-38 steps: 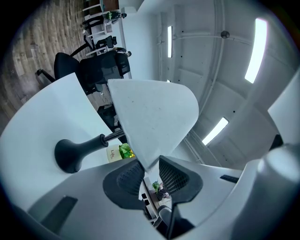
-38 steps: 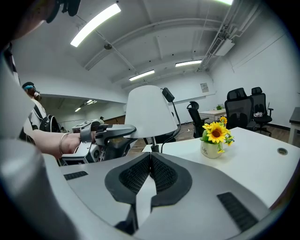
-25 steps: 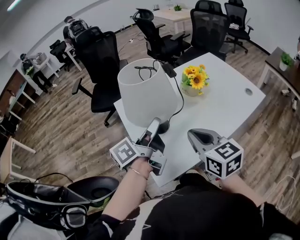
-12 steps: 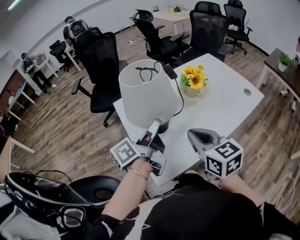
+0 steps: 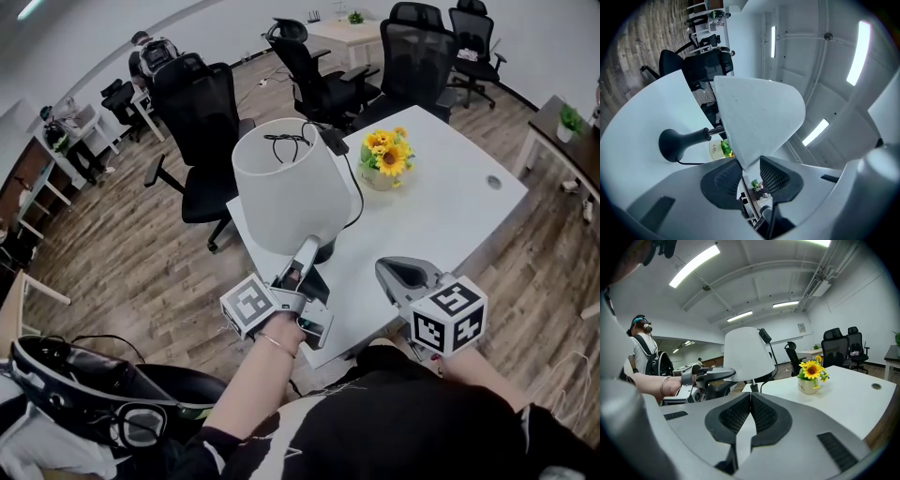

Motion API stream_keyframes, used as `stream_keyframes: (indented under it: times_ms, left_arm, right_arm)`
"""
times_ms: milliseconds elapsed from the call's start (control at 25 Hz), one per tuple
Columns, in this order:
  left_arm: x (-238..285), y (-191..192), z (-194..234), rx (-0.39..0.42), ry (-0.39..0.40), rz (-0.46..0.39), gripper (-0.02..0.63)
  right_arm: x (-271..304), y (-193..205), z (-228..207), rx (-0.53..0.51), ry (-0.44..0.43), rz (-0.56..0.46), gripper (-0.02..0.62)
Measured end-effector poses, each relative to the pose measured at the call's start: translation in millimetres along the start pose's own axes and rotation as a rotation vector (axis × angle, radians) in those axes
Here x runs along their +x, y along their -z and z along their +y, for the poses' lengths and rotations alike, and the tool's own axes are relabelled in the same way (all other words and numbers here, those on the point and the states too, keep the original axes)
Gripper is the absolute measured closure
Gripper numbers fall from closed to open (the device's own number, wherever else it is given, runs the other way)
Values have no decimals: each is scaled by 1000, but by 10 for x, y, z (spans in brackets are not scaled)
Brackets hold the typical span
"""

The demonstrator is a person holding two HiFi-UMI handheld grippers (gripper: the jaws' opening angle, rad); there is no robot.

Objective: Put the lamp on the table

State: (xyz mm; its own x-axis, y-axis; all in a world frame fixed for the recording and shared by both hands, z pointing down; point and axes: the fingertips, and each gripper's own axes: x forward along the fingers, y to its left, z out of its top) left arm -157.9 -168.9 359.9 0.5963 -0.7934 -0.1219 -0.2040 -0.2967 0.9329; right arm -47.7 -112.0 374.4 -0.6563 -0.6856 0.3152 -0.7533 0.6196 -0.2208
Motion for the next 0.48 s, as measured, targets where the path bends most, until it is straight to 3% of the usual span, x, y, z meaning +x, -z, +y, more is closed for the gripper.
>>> stream_keyframes:
  times_ms: [480]
  left_arm:
    - [-38, 42, 86, 21, -35, -19, 488]
  right_arm:
    - [-135, 72, -57, -3, 10, 3, 578]
